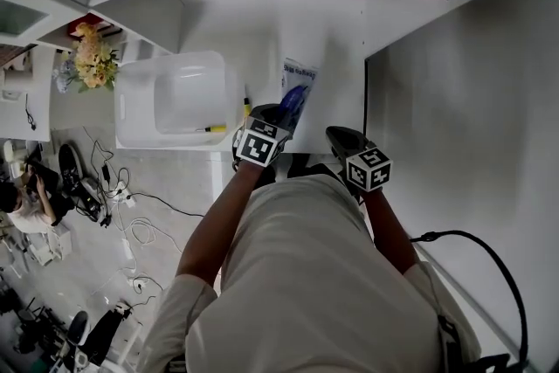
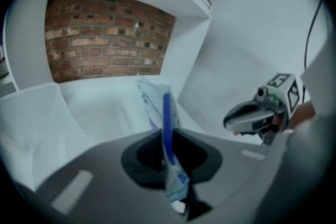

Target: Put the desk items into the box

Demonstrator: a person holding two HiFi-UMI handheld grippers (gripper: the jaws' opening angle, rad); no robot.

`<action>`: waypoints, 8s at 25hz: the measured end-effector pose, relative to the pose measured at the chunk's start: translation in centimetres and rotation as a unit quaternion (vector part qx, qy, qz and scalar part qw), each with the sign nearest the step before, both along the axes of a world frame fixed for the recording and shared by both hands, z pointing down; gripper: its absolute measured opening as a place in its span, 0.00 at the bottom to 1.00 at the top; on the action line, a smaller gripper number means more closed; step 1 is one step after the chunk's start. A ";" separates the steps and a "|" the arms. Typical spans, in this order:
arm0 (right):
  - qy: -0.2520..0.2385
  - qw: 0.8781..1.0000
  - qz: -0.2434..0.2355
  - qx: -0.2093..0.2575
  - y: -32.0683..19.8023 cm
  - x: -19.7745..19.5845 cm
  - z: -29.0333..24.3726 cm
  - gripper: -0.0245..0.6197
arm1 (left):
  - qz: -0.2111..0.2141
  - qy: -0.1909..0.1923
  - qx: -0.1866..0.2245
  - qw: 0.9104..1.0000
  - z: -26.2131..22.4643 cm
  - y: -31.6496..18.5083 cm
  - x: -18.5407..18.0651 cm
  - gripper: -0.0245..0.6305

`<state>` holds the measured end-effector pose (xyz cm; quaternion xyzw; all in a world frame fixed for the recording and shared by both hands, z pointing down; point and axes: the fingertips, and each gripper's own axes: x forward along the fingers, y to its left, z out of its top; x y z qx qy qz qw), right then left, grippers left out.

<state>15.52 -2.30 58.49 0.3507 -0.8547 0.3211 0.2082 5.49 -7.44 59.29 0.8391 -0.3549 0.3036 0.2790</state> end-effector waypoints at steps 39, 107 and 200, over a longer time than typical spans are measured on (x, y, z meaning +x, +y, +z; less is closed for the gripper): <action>-0.041 0.988 -0.149 0.022 -3.8 -15.7 -3.6 0.04 | -0.118 0.005 0.040 0.992 -8.1 -0.5 -18.3 0.10; 0.006 0.999 -0.042 -0.017 -2.9 -19.2 0.6 0.04 | 0.160 -0.126 -0.080 0.976 10.2 -3.3 -27.8 0.26; -0.020 0.988 -0.153 -0.020 0.4 -9.4 0.5 0.04 | -0.055 -0.011 0.068 0.996 -0.1 9.3 -8.7 0.11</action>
